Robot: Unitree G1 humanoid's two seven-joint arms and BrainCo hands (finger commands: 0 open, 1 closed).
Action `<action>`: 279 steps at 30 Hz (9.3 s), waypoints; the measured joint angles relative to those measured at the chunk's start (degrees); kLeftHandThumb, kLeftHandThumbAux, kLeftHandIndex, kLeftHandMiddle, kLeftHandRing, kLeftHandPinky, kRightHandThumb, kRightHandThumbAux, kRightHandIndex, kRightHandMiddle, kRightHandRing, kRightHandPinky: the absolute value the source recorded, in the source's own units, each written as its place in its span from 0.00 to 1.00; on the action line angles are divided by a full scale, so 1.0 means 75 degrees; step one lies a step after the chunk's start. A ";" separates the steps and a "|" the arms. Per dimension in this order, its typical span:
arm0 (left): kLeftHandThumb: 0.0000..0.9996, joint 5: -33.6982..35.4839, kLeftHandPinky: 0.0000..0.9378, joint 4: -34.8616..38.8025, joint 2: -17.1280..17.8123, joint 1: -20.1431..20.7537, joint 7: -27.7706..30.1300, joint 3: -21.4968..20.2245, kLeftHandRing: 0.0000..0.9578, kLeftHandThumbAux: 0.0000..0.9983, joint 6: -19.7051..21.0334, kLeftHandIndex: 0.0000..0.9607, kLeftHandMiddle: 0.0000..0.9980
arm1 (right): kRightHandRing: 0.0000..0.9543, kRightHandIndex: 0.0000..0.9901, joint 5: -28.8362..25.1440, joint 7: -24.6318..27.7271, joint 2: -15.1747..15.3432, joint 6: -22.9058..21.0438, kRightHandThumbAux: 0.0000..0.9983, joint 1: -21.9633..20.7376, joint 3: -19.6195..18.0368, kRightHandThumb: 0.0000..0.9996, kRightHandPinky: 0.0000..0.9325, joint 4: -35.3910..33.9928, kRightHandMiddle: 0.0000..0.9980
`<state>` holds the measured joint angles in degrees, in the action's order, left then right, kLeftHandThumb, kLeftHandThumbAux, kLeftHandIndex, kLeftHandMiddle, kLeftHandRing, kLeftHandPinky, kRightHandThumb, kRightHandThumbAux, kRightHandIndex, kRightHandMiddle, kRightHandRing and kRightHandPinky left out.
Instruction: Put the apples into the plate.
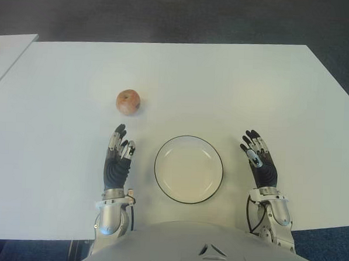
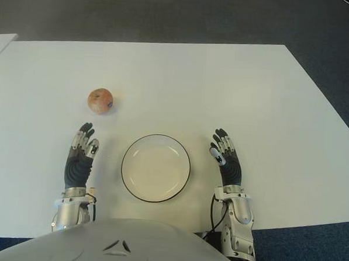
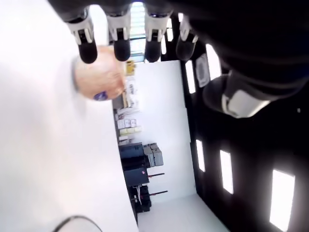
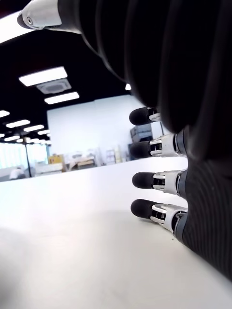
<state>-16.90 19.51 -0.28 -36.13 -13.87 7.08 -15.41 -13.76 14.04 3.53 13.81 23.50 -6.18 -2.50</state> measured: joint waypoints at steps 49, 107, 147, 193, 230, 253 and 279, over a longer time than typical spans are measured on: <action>0.33 -0.6239 0.00 -0.3304 0.5028 0.7224 0.2939 0.0901 0.00 0.31 0.2136 0.00 0.00 | 0.00 0.05 -0.0003 0.0097 -0.0146 0.0572 0.52 -0.0132 -0.0023 0.14 0.00 0.0592 0.05; 0.28 -0.5970 0.00 -0.7659 0.4684 0.8715 0.1096 0.2903 0.00 0.24 0.1804 0.00 0.00 | 0.00 0.06 0.0064 0.0131 -0.0063 0.0916 0.50 -0.0077 -0.0167 0.11 0.01 0.0801 0.05; 0.76 -0.5637 0.46 -1.0276 0.4288 0.9843 0.0127 0.3733 0.46 0.60 0.2027 0.35 0.43 | 0.05 0.09 -0.0429 0.0494 0.0238 0.0465 0.49 -0.0149 -0.0632 0.21 0.02 0.0644 0.10; 0.85 -0.3963 0.69 -0.9630 0.4304 0.9435 -0.0069 0.3116 0.75 0.66 0.2191 0.46 0.49 | 0.08 0.12 -0.0405 0.0369 0.0159 0.0801 0.50 -0.1056 -0.0832 0.23 0.05 0.1471 0.14; 0.86 -0.3920 0.90 -0.0731 0.4912 0.8567 0.2982 0.0946 0.90 0.67 0.3296 0.42 0.54 | 0.05 0.10 -0.0246 0.0360 0.0160 0.0772 0.51 -0.0998 -0.0515 0.25 0.02 0.1412 0.11; 0.86 -0.3595 0.89 -0.0401 0.3817 0.8500 0.3990 0.1219 0.88 0.66 0.2852 0.42 0.54 | 0.04 0.09 -0.0105 0.0209 0.0081 0.0867 0.50 -0.1049 -0.0353 0.25 0.01 0.1465 0.11; 0.86 -0.3586 0.89 -0.0510 0.3829 0.8307 0.3994 0.0978 0.88 0.66 0.2638 0.42 0.54 | 0.04 0.09 0.0020 0.0099 -0.0006 0.0946 0.50 -0.1013 -0.0219 0.25 0.01 0.1455 0.11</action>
<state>-43.80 15.69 28.43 26.17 16.08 14.42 4.37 -13.62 14.78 3.48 20.91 15.90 -7.82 8.41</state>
